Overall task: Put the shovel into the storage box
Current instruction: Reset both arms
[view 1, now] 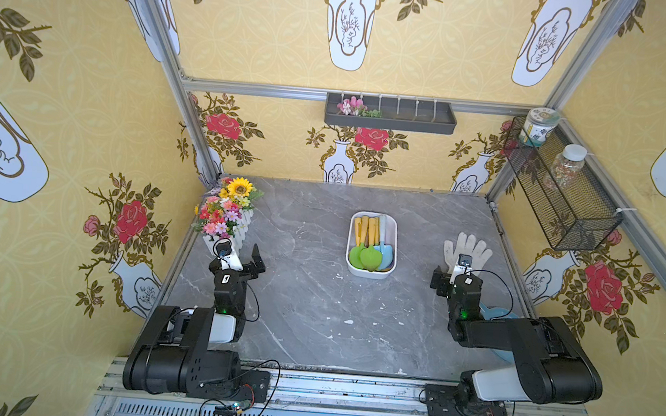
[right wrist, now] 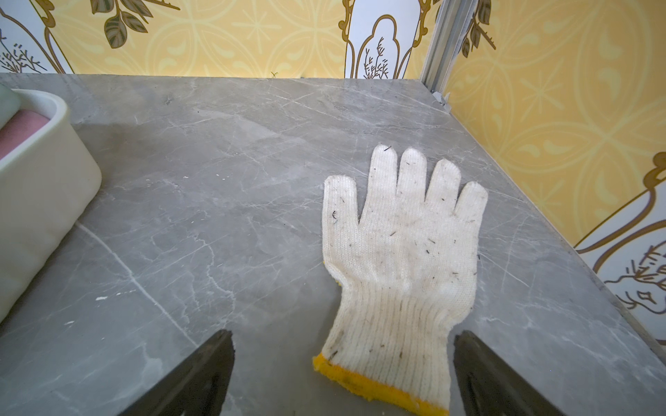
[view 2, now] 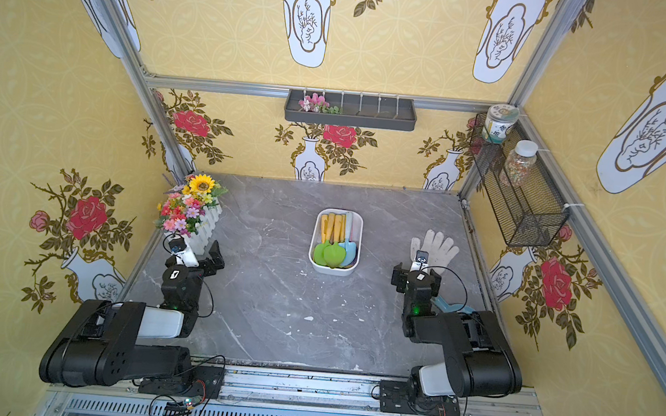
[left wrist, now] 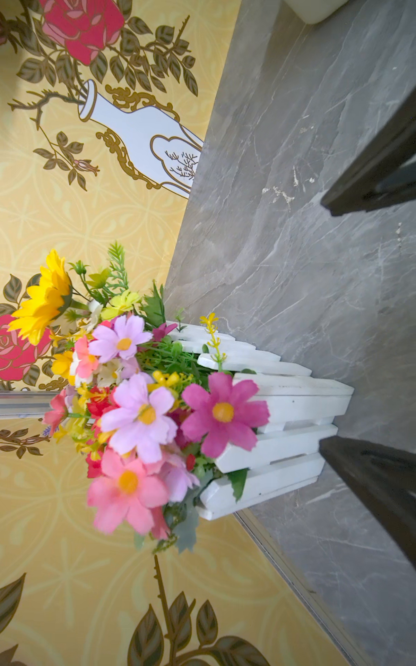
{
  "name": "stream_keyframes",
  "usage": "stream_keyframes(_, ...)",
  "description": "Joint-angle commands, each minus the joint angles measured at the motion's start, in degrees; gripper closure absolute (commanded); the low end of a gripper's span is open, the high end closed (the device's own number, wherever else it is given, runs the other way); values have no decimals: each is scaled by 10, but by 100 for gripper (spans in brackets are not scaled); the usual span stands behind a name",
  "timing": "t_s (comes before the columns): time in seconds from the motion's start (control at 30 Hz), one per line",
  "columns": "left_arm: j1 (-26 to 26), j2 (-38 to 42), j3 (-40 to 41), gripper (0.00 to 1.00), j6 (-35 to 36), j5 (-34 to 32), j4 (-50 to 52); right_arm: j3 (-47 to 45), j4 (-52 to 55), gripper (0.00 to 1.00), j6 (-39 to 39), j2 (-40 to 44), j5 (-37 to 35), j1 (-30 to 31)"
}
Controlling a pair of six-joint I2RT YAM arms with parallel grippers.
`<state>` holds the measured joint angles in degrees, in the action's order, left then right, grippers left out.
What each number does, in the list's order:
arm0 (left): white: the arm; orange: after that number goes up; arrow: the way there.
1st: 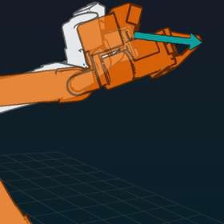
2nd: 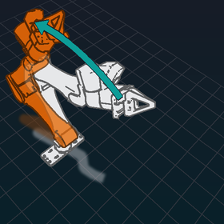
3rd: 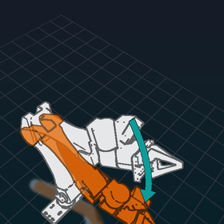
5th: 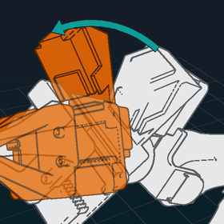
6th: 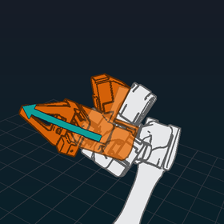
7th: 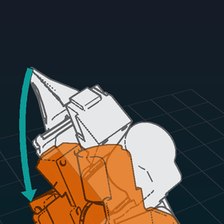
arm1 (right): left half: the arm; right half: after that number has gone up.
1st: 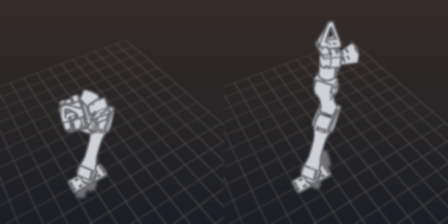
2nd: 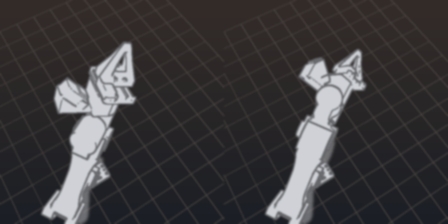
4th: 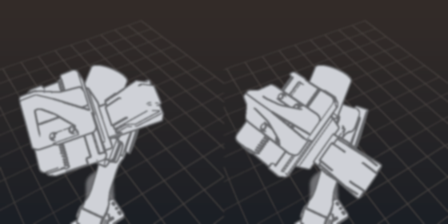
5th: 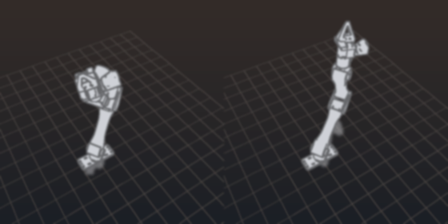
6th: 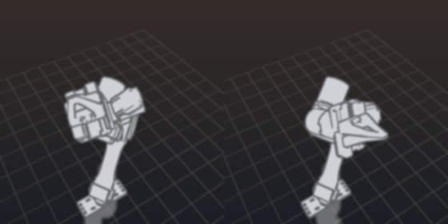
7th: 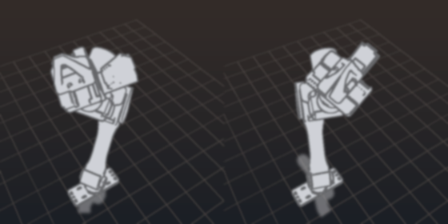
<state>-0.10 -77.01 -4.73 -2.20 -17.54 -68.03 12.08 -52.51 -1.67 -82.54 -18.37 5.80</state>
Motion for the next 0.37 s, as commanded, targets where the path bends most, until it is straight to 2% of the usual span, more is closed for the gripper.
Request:
stream_keyframes(0.0,0,-2,3,0,-4,9,-7,6,-9,3,-12,1,1,-8)
stream_keyframes(0.13,-1,-2,3,0,-4,11,-9,2,-19,3,-4,0,-4,-1)
stream_keyframes(0.23,-1,-2,3,0,-2,11,-9,12,-2,3,-10,-1,26,-14)
stream_keyframes(0.33,-1,-1,3,0,-2,11,-9,4,-14,3,-5,2,25,-15)
